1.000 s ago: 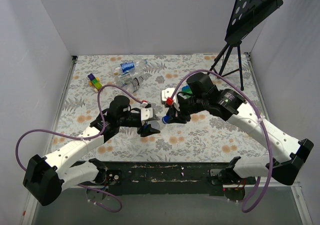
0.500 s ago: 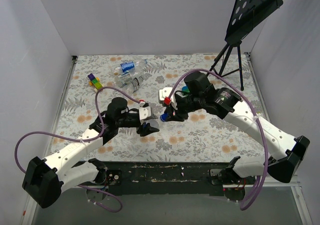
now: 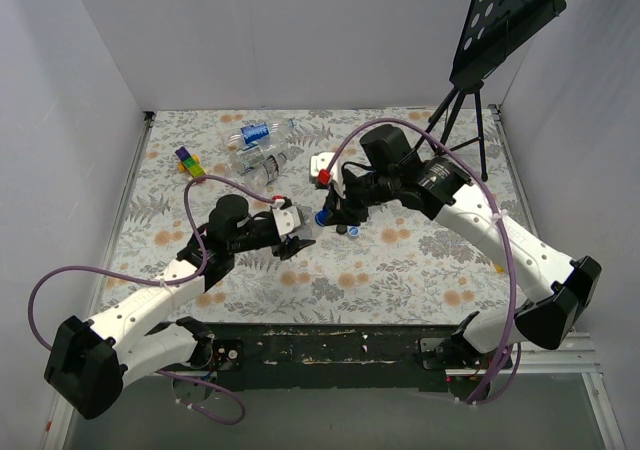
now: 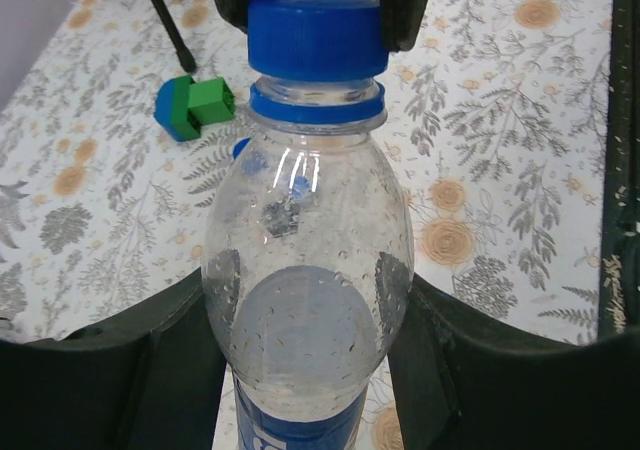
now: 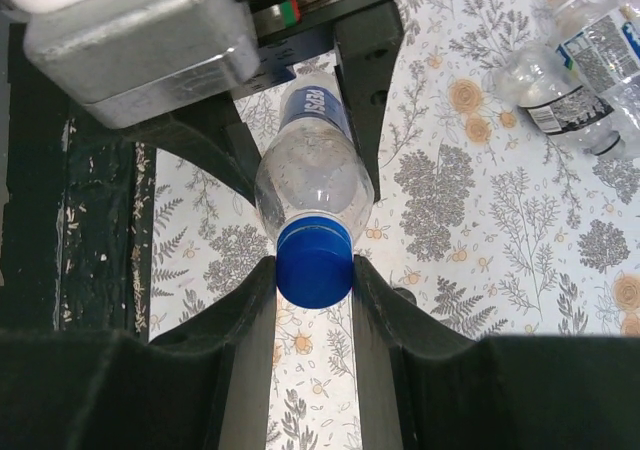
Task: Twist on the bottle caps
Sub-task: Screw the bottle cap onto the plastic bottle.
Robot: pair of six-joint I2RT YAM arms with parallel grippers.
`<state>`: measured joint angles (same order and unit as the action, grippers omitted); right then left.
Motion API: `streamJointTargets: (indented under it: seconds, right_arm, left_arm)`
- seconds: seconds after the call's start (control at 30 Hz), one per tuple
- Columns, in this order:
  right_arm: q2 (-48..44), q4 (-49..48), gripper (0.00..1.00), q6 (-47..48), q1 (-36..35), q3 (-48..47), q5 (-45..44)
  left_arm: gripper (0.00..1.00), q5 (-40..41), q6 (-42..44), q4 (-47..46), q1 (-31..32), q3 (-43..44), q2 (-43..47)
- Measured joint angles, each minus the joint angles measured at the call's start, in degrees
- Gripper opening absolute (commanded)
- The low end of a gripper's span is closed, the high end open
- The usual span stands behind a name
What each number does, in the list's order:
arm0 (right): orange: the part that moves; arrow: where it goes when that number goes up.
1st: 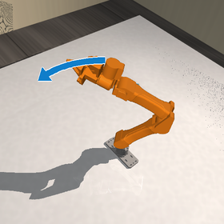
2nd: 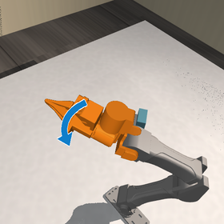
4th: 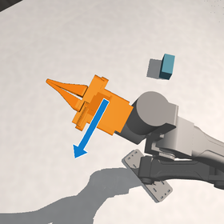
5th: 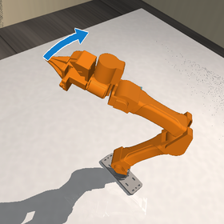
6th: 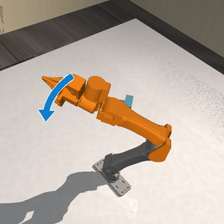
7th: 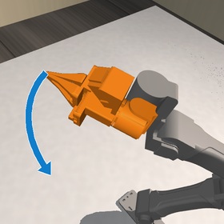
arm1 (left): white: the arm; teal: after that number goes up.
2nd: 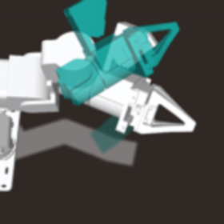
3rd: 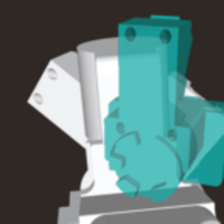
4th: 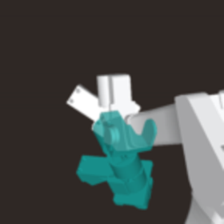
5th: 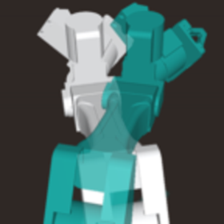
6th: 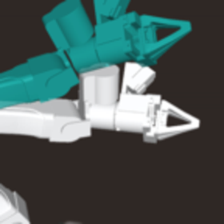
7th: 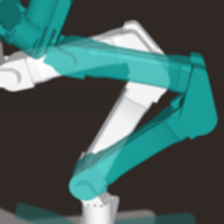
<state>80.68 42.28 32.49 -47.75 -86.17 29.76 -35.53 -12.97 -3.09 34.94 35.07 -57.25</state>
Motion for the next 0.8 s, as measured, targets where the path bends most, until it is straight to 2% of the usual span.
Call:
streamJointTargets:
  seconds: [0.27,0.47,0.8]
  right_arm:
    - [0.52,-3.43,0.06,-4.39,4.24,-2.60,3.76]
    - [1.03,-6.45,0.06,-9.22,4.61,-1.66,2.84]
    - [1.57,-9.84,0.06,-21.18,4.63,0.37,-3.65]
  left_arm:
    - [0.00,5.14,-0.37,-9.29,0.00,-0.26,-0.46]
    - [0.00,8.07,-3.08,-19.28,0.07,-4.55,-1.60]
    - [0.00,12.70,-3.91,-22.10,0.85,-5.35,-4.39]
